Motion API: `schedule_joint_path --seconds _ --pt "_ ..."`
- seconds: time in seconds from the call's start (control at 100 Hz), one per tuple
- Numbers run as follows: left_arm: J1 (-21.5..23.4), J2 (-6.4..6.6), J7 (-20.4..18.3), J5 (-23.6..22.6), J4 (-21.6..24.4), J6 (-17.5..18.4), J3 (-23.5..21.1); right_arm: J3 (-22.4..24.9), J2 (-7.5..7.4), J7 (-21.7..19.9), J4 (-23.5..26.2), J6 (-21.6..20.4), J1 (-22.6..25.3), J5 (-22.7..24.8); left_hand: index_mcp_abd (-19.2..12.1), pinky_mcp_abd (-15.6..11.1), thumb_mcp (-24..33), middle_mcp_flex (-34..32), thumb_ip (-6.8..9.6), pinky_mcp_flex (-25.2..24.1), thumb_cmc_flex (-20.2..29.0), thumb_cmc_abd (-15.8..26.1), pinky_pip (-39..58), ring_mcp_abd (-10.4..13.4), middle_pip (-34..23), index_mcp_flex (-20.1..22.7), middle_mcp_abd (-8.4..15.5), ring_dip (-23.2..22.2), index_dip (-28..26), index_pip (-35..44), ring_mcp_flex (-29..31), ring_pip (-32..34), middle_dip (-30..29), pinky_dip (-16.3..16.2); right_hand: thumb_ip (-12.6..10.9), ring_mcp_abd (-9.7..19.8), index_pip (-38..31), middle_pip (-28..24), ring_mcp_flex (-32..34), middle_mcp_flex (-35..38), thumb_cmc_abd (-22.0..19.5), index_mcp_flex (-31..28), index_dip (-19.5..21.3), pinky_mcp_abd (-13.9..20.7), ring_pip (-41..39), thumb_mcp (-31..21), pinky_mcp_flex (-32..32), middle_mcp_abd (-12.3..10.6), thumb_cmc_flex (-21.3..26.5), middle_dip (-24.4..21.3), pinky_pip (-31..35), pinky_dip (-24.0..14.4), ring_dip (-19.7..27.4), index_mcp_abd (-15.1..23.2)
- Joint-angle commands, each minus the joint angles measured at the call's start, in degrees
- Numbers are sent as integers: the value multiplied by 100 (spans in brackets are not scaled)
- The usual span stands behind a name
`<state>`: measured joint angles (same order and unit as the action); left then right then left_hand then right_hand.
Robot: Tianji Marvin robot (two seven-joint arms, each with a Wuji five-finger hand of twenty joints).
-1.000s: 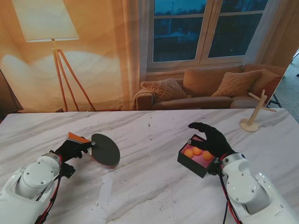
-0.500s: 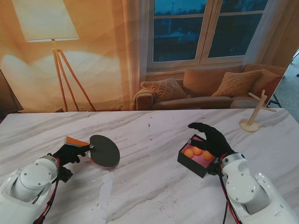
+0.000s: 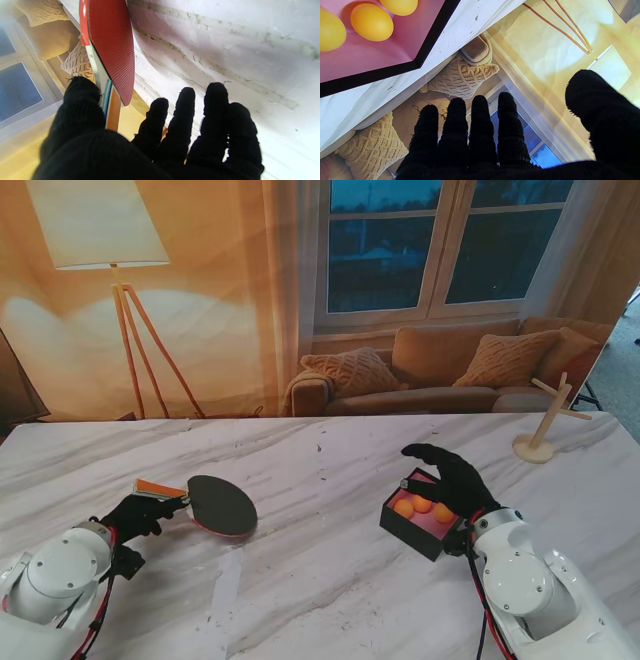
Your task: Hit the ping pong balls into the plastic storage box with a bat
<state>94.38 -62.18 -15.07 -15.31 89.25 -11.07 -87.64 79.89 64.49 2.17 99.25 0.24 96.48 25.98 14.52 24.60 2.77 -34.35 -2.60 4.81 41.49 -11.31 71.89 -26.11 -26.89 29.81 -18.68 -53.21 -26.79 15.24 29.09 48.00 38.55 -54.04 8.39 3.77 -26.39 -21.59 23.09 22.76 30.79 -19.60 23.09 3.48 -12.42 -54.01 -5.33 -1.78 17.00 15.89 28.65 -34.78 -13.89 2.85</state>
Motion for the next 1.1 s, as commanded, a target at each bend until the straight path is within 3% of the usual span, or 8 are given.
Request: schedule_joint_path --seconds 0.0,0.1,0.12,0.15,0.55,0.66,0.72,1.09 --pt "65 -29 -1 42 52 -45 -35 -15 7 -81 -4 52 4 -13 -156 -213 241 -74 226 -7 250 221 67 -323 -68 331 -64 -52 -159 163 -15 30 -16 61 -306 34 -47 -27 -174 -260 -65 -17 13 41 -53 -9 6 -89 -243 -2 42 -87 3 -53" --pt "94 -59 98 105 65 -109 -51 -22 6 -83 -5 59 1 -14 -189 -215 508 -255 263 74 390 246 120 -318 -189 486 -82 -93 -266 310 81 125 60 34 -306 34 -47 -31 -172 -256 -63 -17 15 39 -55 -10 3 -94 -242 2 46 -88 1 -56" --pt "99 -66 122 118 64 -114 -54 -24 6 -84 -6 61 0 -13 -179 -219 991 -255 242 92 152 132 109 -319 -209 451 -78 -61 -217 346 82 155 70 -13 -306 34 -48 -32 -171 -254 -65 -18 16 40 -56 -10 5 -92 -244 3 46 -88 1 -52" --pt "106 -76 158 138 63 -120 -60 -27 6 -85 -7 65 -1 -13 -159 -221 1139 -261 233 96 87 87 110 -319 -223 434 -76 -55 -201 352 84 169 77 -27 -306 32 -49 -32 -171 -255 -61 -23 17 42 -56 -11 3 -85 -243 4 48 -88 1 -54" --pt "325 -125 378 157 117 61 -312 -49 6 -97 -10 110 -13 -16 -373 -415 1336 154 158 -202 63 -320 -29 -120 -19 -207 184 22 237 -244 -222 -91 -49 79 -307 34 -53 -40 -178 -261 -76 -33 26 41 -63 -22 6 -89 -235 11 60 -88 -4 -62" --pt "365 -137 404 217 120 85 -351 -58 7 -93 -14 120 -17 -18 -509 -431 1541 91 183 -212 202 -384 -30 -78 -53 -60 188 17 228 -187 -203 -106 -45 107 -306 33 -58 -44 -174 -260 -77 -40 30 44 -69 -20 6 -90 -239 14 64 -88 -6 -56" --pt "372 -139 396 252 116 66 -353 -62 8 -91 -15 124 -19 -20 -511 -432 2079 28 140 -217 20 -469 -3 -77 -105 88 165 -18 177 -48 -169 -112 -30 166 -307 34 -58 -47 -177 -259 -81 -37 31 44 -70 -23 5 -91 -240 15 67 -88 -7 -56" --pt "440 -119 333 131 205 -284 -321 -60 10 -83 -21 125 -19 -24 -211 -351 1996 -250 118 12 -30 -286 124 -190 -329 466 39 -98 18 324 52 155 72 89 -307 37 -69 -50 -177 -266 -91 -50 37 44 -82 -22 8 -104 -240 15 80 -90 -12 -60"
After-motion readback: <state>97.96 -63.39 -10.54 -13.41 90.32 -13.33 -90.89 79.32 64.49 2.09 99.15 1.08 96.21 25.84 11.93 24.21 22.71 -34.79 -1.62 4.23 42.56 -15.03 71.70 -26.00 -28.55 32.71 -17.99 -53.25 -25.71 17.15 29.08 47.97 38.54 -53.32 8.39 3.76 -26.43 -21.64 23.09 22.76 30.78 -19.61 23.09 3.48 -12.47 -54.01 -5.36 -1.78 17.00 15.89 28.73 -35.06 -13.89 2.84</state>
